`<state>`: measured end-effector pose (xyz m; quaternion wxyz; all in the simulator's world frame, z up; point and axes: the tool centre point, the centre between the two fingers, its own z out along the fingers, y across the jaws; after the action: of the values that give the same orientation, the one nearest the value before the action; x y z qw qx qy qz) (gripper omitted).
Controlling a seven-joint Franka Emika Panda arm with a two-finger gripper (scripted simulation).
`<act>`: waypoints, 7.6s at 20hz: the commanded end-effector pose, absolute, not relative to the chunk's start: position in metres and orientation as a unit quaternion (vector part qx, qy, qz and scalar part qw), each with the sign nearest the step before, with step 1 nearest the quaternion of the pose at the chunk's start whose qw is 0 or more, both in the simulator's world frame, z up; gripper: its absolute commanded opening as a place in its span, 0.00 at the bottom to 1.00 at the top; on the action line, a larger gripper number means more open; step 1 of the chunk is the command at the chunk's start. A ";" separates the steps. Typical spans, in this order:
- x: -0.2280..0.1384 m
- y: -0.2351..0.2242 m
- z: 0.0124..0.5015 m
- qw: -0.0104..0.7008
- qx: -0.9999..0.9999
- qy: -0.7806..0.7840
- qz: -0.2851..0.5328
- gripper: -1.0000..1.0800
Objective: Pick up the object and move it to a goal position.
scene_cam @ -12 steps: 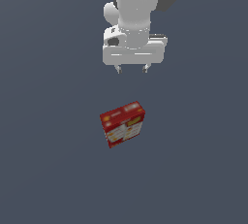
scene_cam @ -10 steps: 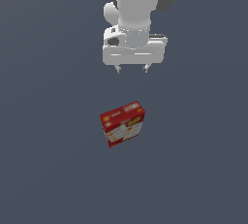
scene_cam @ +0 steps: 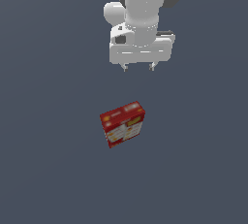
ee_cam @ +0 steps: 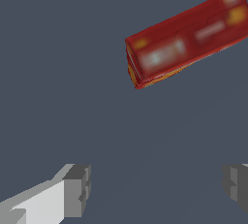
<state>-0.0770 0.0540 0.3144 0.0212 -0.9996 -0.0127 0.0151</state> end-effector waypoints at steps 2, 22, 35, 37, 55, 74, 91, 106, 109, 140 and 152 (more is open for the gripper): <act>-0.077 0.054 0.314 0.021 -1.000 -0.011 0.015 0.96; -0.039 0.040 0.300 0.019 -0.989 0.143 0.014 0.96; 0.002 0.021 0.278 0.013 -0.947 0.320 0.011 0.96; 0.009 0.018 0.274 0.011 -0.938 0.346 0.010 0.96; 0.049 -0.005 0.245 0.001 -0.855 0.519 0.001 0.96; 0.050 -0.007 0.206 0.000 -0.846 0.533 0.000 0.96; 0.052 -0.007 0.192 0.000 -0.846 0.534 0.000 0.00; 0.032 -0.018 0.233 0.000 -0.846 0.534 0.000 0.00; 0.022 -0.025 0.254 0.000 -0.846 0.534 0.000 0.00; -0.113 -0.112 0.554 0.000 -0.845 0.534 0.000 0.00; -0.123 -0.121 0.585 0.000 -0.846 0.534 0.000 0.00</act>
<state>-0.1229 -0.1207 0.5833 0.0000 -0.8455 0.5340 0.0002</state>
